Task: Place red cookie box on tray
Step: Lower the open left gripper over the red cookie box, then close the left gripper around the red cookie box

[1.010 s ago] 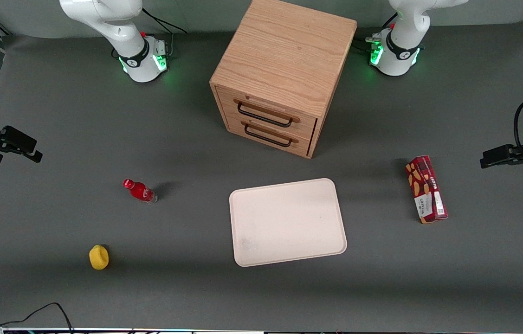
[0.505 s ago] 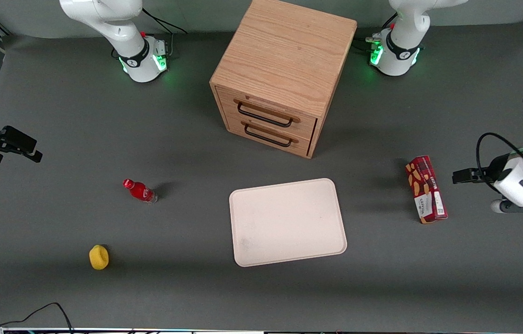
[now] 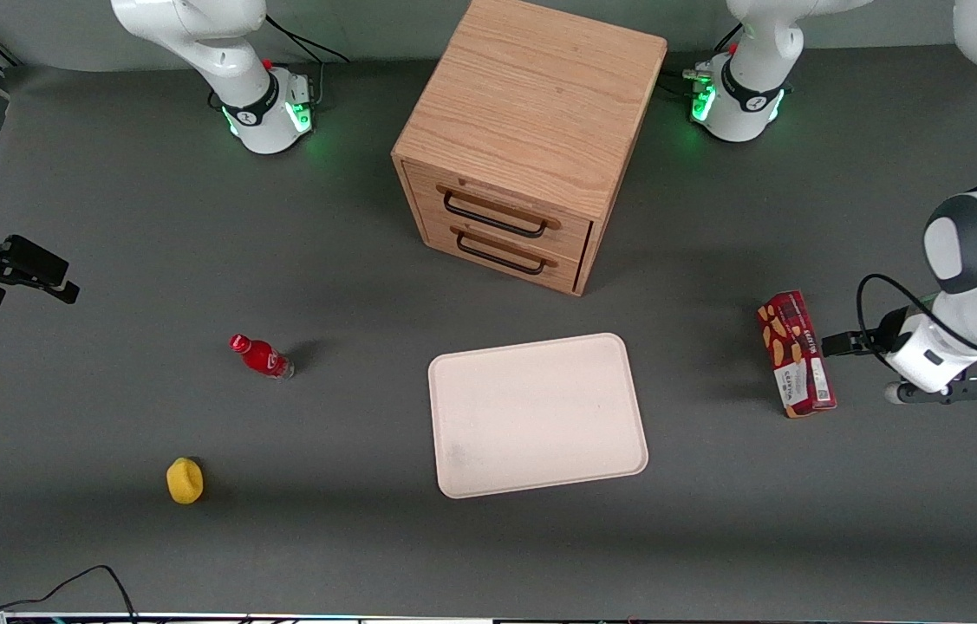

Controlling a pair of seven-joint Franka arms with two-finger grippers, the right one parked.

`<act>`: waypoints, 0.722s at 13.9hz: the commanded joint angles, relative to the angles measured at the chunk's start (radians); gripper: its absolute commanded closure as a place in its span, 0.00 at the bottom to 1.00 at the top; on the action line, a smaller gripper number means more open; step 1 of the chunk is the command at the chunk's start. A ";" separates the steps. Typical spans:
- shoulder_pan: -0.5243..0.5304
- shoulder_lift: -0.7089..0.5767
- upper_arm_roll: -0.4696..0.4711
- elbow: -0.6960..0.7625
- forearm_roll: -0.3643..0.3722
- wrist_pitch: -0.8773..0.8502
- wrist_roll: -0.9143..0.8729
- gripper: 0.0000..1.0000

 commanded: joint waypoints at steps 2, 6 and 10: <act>-0.016 0.037 -0.003 -0.030 -0.029 0.089 -0.035 0.00; -0.033 0.045 -0.003 -0.102 -0.027 0.199 -0.038 0.00; -0.054 0.051 -0.003 -0.153 -0.027 0.275 -0.056 0.22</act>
